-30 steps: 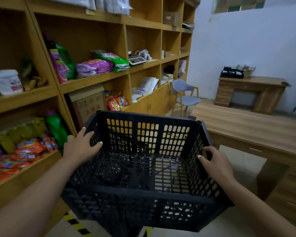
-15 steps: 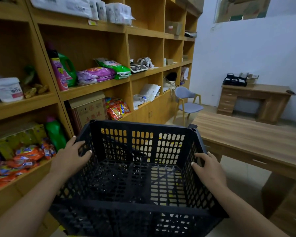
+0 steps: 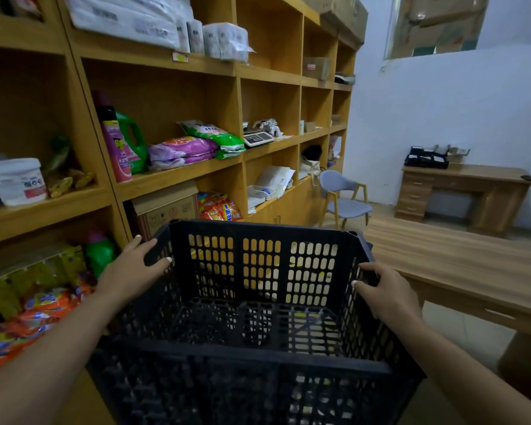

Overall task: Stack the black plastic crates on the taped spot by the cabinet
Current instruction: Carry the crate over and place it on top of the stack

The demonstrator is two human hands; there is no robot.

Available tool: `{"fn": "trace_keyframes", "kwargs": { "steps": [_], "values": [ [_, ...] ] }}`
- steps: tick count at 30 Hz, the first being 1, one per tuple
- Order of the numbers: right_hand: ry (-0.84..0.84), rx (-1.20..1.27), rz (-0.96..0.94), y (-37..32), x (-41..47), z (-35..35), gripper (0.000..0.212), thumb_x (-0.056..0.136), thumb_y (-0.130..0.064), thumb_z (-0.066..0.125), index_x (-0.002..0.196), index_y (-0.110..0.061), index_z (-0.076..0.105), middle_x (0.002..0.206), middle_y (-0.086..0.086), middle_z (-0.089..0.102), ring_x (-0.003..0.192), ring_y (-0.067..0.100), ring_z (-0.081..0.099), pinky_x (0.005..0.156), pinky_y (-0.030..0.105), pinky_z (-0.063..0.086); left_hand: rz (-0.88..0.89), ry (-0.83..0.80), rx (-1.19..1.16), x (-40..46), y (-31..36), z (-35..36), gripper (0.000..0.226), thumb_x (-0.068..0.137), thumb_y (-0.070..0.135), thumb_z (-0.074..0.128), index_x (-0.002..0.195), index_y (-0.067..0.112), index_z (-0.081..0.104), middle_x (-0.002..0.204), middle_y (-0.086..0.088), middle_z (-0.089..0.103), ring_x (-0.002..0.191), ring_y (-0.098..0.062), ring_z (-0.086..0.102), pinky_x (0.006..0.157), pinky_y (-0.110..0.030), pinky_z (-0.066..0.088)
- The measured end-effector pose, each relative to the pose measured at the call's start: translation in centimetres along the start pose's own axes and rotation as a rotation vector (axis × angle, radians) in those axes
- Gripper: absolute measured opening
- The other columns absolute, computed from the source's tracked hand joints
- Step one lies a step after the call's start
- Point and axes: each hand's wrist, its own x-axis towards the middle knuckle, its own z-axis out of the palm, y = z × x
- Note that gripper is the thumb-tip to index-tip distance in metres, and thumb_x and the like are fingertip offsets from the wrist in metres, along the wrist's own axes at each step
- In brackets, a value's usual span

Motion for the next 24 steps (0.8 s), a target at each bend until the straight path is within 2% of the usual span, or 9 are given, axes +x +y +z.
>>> {"fn": "trace_keyframes", "kwargs": {
  "steps": [4,9,15,18,21,24],
  "values": [
    [0.051,-0.027,0.056,-4.4,0.6,3.4,0.046,0.085,-0.035,0.066,0.129,-0.028,0.056,0.127,0.003,0.060,0.109,0.022,0.058,0.083,0.040,0.053,0.072,-0.022,-0.029,6.1,-3.4,0.1,0.067,0.088,0.060,0.049,0.145,0.028,0.038,0.158,0.001,0.023,0.140,-0.025,0.032,0.102,-0.045,0.039],
    [0.114,-0.041,0.127,-9.5,0.7,7.4,0.045,0.084,-0.035,0.067,0.127,-0.026,0.058,0.125,0.001,0.062,0.111,0.021,0.059,0.085,0.039,0.052,0.153,-0.077,-0.041,13.4,-7.3,0.3,0.067,0.087,0.062,0.048,0.145,0.029,0.038,0.158,-0.001,0.023,0.139,-0.027,0.034,0.099,-0.045,0.043],
    [0.151,-0.085,0.188,-13.3,1.6,11.8,0.045,0.084,-0.037,0.066,0.127,-0.027,0.057,0.127,0.000,0.062,0.112,0.020,0.058,0.082,0.036,0.050,0.178,-0.163,-0.038,19.4,-10.6,1.5,0.069,0.085,0.067,0.046,0.144,0.032,0.038,0.159,0.001,0.022,0.138,-0.026,0.036,0.099,-0.046,0.044],
    [0.130,-0.170,0.197,-13.9,2.3,12.8,0.047,0.085,-0.040,0.065,0.128,-0.025,0.056,0.131,0.000,0.057,0.113,0.020,0.056,0.078,0.034,0.048,0.198,-0.182,0.006,20.6,-11.2,2.2,0.070,0.085,0.069,0.043,0.144,0.033,0.037,0.158,0.002,0.024,0.135,-0.026,0.041,0.094,-0.042,0.049],
    [0.079,-0.284,0.221,-14.0,2.6,13.5,0.049,0.084,-0.047,0.062,0.129,-0.027,0.055,0.141,0.003,0.049,0.118,0.024,0.054,0.083,0.038,0.050,0.223,-0.190,0.100,21.2,-11.3,2.6,0.077,0.080,0.078,0.034,0.146,0.038,0.031,0.158,0.006,0.026,0.128,-0.030,0.049,0.084,-0.039,0.055],
    [-0.009,-0.443,0.240,-14.0,2.5,13.9,0.055,0.084,-0.056,0.058,0.133,-0.034,0.049,0.155,0.006,0.029,0.124,0.032,0.049,0.091,0.041,0.049,0.242,-0.206,0.205,21.2,-11.3,3.2,0.078,0.080,0.079,0.031,0.148,0.039,0.024,0.160,0.008,0.017,0.128,-0.036,0.045,0.087,-0.041,0.053]
  ]
}}
